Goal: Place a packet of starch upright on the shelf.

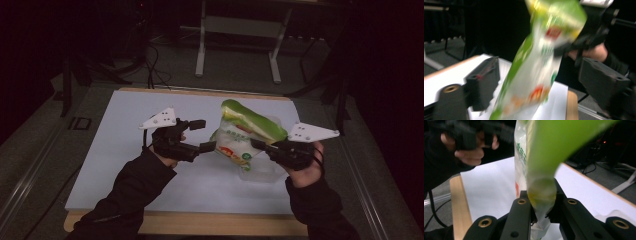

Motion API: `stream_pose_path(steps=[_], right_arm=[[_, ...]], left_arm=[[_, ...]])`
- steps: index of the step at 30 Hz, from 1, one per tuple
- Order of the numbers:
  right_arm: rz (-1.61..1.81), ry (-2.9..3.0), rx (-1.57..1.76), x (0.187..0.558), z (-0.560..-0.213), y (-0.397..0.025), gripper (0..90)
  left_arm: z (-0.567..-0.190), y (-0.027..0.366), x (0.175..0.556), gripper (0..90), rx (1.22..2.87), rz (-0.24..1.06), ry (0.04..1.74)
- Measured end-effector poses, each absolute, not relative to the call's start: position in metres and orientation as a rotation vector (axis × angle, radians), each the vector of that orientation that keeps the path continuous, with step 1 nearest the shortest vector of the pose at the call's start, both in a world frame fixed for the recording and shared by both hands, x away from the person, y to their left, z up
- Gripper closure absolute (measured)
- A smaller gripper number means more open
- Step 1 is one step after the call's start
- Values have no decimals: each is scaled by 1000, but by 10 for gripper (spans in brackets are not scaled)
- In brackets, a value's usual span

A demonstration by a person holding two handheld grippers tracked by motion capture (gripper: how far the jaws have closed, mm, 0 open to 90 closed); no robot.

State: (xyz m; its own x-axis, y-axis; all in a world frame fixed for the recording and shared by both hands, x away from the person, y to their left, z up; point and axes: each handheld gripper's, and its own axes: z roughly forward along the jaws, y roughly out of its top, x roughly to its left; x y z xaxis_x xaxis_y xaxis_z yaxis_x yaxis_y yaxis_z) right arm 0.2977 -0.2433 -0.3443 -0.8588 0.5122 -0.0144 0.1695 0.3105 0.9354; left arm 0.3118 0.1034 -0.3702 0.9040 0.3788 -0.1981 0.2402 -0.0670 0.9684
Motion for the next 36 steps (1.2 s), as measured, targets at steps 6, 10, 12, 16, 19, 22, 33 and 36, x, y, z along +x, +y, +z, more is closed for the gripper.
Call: stream_pose_path(steps=[6,10,12,16,19,22,33,36], right_arm=[[1557,2211,631,306,-322,-273,830],[1547,2195,628,311,-315,-285,830],[1542,2208,611,317,-310,-298,829],[1536,2223,628,325,-312,-310,829],[1516,2232,657,330,-319,-317,830],[1503,2245,682,335,-328,-322,831],[1487,2264,720,365,-358,-324,831],[1480,2285,741,375,-366,-322,831]], left_arm=[[-386,121,305,69,1707,143,544],[-396,130,301,5,1757,147,583],[-405,139,297,5,1786,149,614],[-418,151,293,5,1796,146,638],[-430,159,291,5,1809,147,660],[-444,164,289,5,1812,133,685],[-471,172,286,6,1780,125,727],[-476,173,285,6,1775,120,736]])
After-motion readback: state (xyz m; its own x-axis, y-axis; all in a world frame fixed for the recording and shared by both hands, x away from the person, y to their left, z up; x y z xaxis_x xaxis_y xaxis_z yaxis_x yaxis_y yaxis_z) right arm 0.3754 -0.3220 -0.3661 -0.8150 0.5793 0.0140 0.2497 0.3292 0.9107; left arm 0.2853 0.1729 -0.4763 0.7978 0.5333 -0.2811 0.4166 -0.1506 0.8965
